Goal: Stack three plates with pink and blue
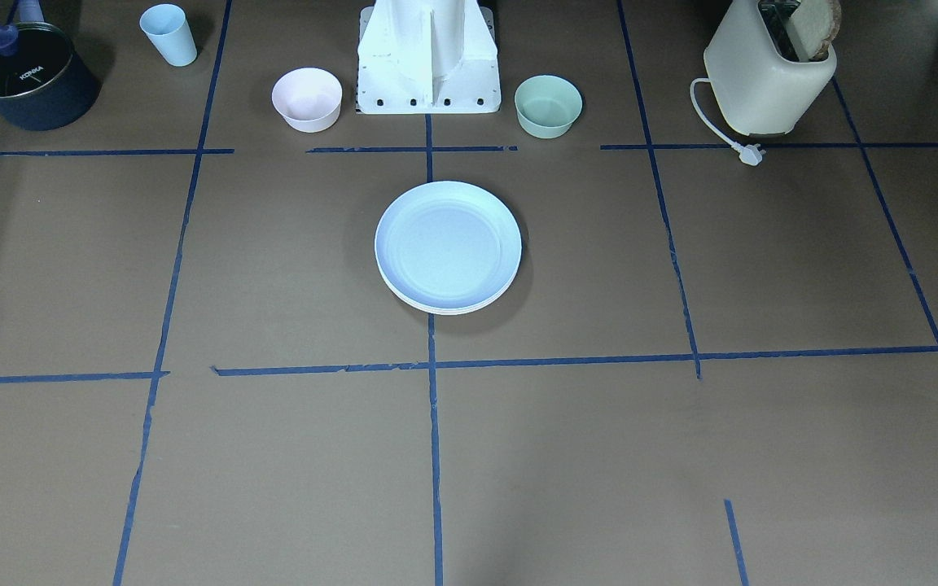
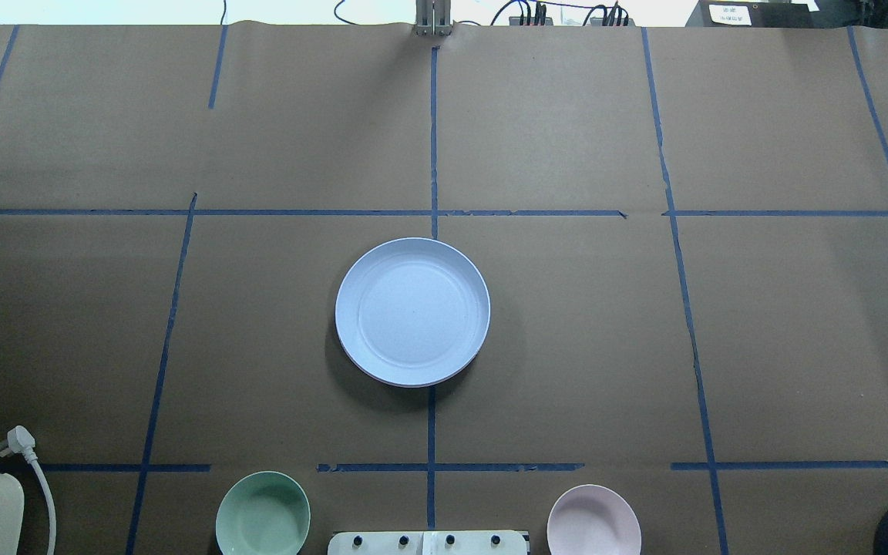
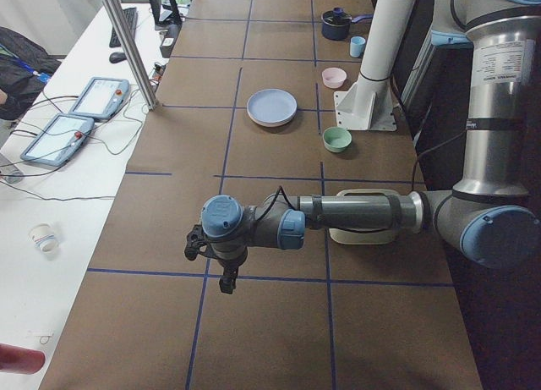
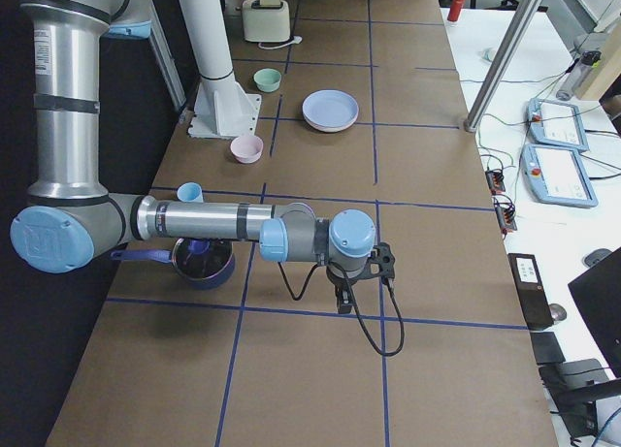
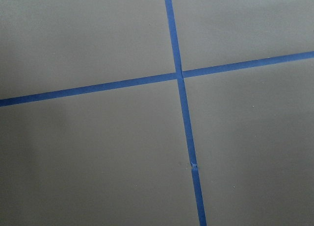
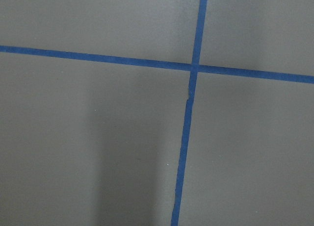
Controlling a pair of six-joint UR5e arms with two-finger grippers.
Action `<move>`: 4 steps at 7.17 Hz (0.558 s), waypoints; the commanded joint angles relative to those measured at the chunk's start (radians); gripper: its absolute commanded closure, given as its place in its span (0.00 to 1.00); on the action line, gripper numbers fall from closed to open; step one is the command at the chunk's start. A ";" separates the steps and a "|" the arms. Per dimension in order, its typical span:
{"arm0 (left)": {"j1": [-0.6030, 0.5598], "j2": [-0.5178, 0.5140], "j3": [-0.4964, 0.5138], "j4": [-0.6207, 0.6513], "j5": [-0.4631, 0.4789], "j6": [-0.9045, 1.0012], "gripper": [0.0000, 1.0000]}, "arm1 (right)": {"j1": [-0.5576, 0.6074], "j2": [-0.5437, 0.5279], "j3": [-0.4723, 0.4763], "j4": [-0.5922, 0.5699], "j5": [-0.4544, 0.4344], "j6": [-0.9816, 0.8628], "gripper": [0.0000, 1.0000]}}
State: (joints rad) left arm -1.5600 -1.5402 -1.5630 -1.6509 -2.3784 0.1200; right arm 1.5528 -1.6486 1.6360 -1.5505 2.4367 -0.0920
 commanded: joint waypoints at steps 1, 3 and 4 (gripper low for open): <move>0.000 0.000 0.004 -0.001 -0.001 0.000 0.00 | 0.015 -0.013 -0.039 0.045 -0.004 -0.008 0.00; 0.000 0.000 0.004 -0.001 0.001 0.000 0.00 | 0.033 -0.004 -0.036 0.069 -0.005 0.000 0.00; 0.000 0.000 0.004 -0.001 -0.001 0.000 0.00 | 0.038 0.003 -0.031 0.069 -0.004 0.006 0.00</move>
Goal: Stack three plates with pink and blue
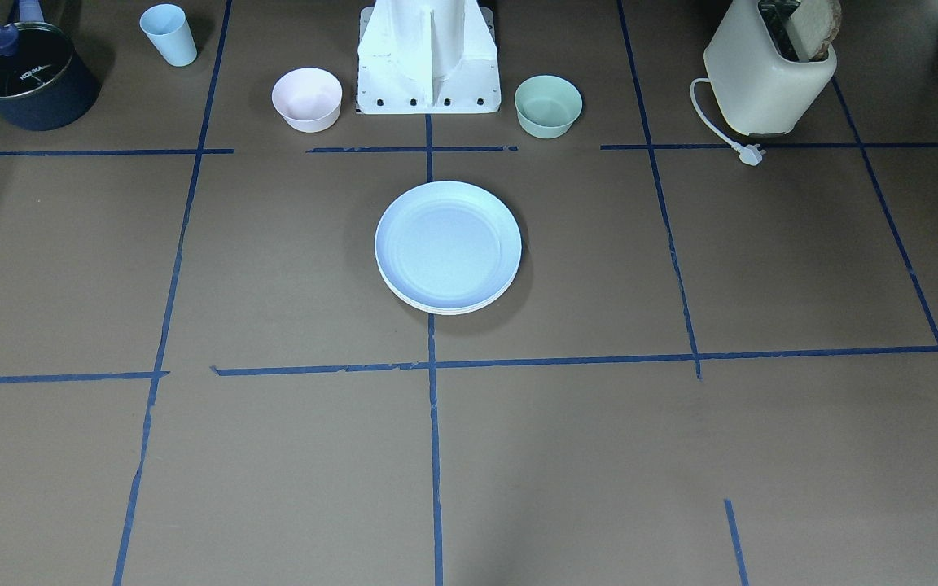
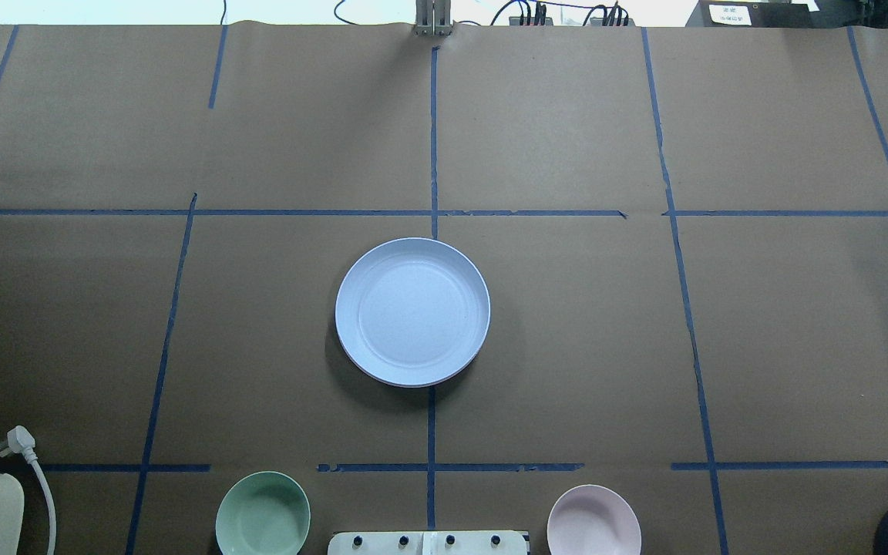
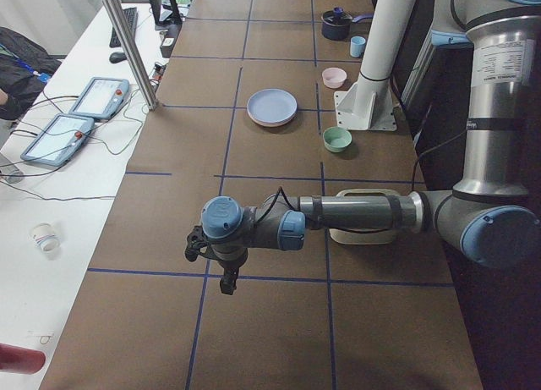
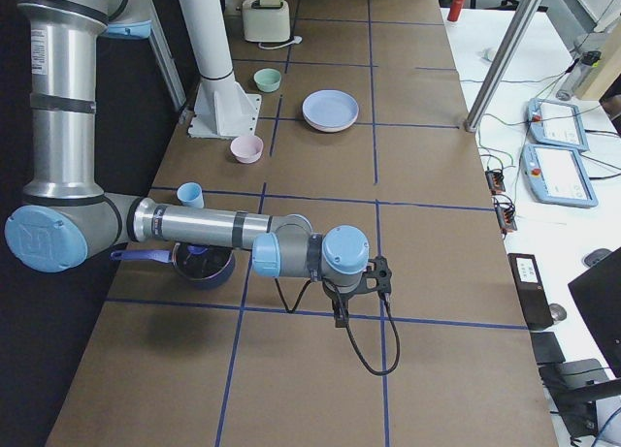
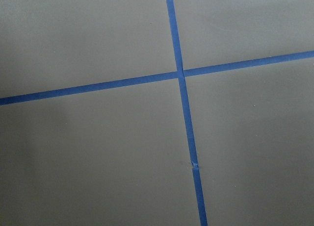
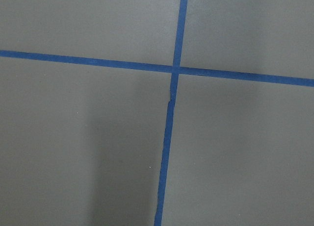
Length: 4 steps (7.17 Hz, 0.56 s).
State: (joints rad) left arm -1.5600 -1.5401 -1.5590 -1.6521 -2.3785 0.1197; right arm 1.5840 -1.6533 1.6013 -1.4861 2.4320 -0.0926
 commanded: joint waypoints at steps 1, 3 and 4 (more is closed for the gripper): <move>0.000 -0.002 0.001 0.000 -0.001 0.000 0.00 | 0.008 0.007 0.006 0.006 0.001 0.007 0.00; 0.000 -0.002 0.001 0.000 -0.001 0.000 0.00 | 0.014 0.009 0.009 0.004 0.004 0.007 0.00; 0.000 -0.002 0.001 0.000 0.001 0.000 0.00 | 0.014 0.009 0.009 0.004 0.005 0.008 0.00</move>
